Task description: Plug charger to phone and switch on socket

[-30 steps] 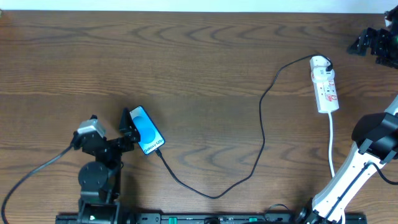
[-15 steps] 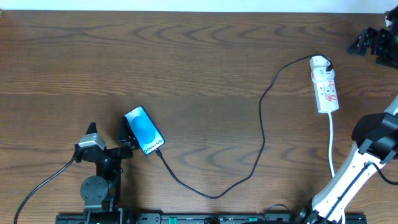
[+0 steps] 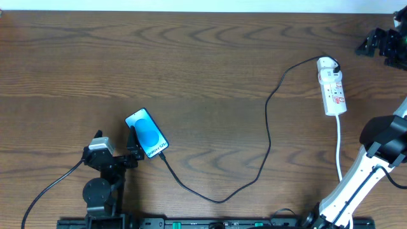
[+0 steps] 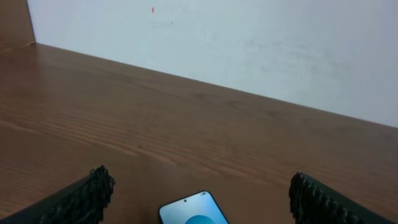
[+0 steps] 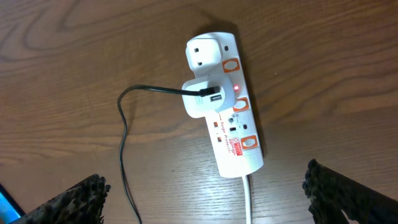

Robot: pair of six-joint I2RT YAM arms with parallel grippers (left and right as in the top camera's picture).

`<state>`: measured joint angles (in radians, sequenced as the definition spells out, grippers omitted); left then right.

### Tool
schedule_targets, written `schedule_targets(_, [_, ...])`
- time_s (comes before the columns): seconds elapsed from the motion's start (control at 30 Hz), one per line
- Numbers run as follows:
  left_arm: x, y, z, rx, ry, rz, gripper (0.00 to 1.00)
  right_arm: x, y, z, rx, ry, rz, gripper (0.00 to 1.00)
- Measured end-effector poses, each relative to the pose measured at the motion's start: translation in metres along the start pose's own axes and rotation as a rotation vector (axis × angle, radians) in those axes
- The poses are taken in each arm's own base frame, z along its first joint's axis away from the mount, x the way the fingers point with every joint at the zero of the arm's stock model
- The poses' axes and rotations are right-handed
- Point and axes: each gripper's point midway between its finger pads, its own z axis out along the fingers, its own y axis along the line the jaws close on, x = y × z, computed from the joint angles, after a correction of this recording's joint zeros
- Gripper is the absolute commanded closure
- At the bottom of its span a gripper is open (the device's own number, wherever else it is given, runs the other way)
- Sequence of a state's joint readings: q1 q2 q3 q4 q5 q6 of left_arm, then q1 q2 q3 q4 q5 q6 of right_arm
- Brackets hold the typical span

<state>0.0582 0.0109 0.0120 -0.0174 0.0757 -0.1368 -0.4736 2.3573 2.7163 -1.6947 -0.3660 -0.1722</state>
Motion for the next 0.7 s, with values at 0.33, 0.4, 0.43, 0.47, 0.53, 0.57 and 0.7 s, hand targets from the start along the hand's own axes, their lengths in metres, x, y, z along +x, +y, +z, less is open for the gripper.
schedule_targets(0.33, [0.0, -0.0004, -0.0001, 0.002, 0.001, 0.083, 0.07, 0.0, 0.0001, -0.0002, 0.0, 0.0, 0.0, 0.01])
schedule_targets(0.4, [0.0001, -0.0009, -0.0001, 0.005, 0.002, 0.091, 0.07, 0.0, -0.0001, 0.0, 0.0, 0.0, 0.0, 0.01])
schedule_targets(0.43, [0.0001, -0.0009, -0.0001, 0.005, 0.002, 0.093, 0.07, 0.0, 0.0001, -0.0002, 0.0, 0.0, 0.0, 0.01])
schedule_targets(0.47, [0.0001, -0.0009, -0.0001, 0.005, 0.002, 0.094, 0.07, 0.0, 0.0, 0.0, 0.0, 0.0, 0.0, 0.01])
schedule_targets(0.53, [0.0001, -0.0009, -0.0001, 0.005, 0.002, 0.099, 0.07, 0.0, 0.0001, -0.0002, 0.0, 0.0, 0.0, 0.01])
schedule_targets(0.57, [0.0001, -0.0009, -0.0001, 0.005, 0.002, 0.101, 0.07, 0.0, 0.0001, -0.0002, 0.0, 0.0, 0.0, 0.01])
schedule_targets(0.7, [0.0001, -0.0009, -0.0001, 0.005, 0.002, 0.111, 0.07, -0.0001, 0.0, 0.0, 0.0, 0.0, 0.0, 0.01])
